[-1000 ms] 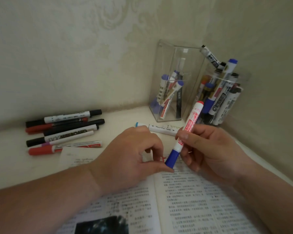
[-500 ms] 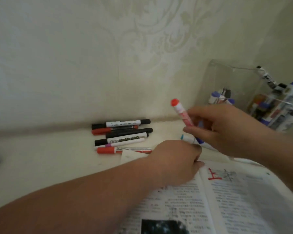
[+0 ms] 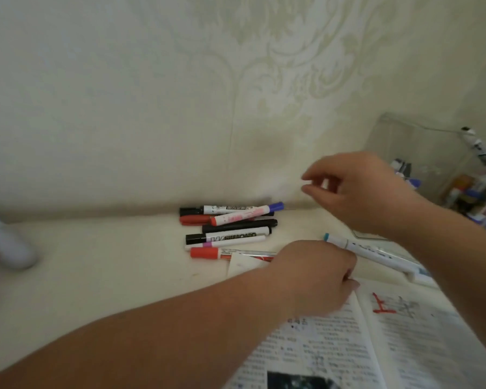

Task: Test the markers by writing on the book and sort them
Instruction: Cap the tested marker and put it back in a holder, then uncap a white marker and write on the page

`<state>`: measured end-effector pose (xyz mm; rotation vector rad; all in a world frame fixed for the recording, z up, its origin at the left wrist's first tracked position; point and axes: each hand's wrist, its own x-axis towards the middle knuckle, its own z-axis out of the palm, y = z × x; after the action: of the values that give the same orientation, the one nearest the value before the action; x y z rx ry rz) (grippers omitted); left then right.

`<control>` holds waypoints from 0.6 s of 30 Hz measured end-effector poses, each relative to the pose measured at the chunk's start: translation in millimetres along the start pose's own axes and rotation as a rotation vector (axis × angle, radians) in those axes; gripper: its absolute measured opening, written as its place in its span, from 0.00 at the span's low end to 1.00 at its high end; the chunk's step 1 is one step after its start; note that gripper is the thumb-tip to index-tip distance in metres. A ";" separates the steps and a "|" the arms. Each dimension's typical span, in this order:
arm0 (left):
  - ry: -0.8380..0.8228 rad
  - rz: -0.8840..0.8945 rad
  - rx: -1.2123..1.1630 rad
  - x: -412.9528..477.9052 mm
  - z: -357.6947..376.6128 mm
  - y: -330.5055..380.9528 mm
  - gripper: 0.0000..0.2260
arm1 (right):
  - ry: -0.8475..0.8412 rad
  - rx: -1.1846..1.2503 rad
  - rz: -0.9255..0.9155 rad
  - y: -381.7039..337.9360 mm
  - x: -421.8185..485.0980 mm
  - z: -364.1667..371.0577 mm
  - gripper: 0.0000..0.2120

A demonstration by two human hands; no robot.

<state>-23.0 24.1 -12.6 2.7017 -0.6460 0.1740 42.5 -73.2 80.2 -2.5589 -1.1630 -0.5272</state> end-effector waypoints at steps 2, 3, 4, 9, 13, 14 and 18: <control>0.003 0.010 0.008 0.5 0.3 -1.3 0.11 | 0.038 0.050 0.093 18.3 -36.1 -18.5 0.02; 0.008 0.014 0.011 1.1 0.2 -1.5 0.11 | 0.020 0.055 0.155 29.5 -54.5 -26.2 0.03; 0.015 0.019 0.012 2.2 0.8 -1.5 0.11 | -0.019 0.049 0.229 41.6 -72.0 -32.8 0.08; 0.028 0.070 0.004 7.8 7.3 2.5 0.09 | -0.102 0.020 0.469 89.8 -138.8 -39.4 0.13; 0.082 0.108 0.008 9.9 14.2 3.7 0.09 | -0.105 0.073 0.437 97.7 -155.9 -35.0 0.09; 0.087 0.104 0.003 10.2 15.1 3.4 0.09 | -0.126 0.059 0.445 100.2 -157.6 -36.2 0.06; 0.107 0.101 -0.015 12.7 17.1 1.9 0.13 | -0.241 -0.015 0.522 112.5 -163.1 -41.9 0.05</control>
<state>-12.0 11.0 -25.4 2.6264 -0.7483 0.3351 20.4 -269.3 35.0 -2.8401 -0.5040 -0.1056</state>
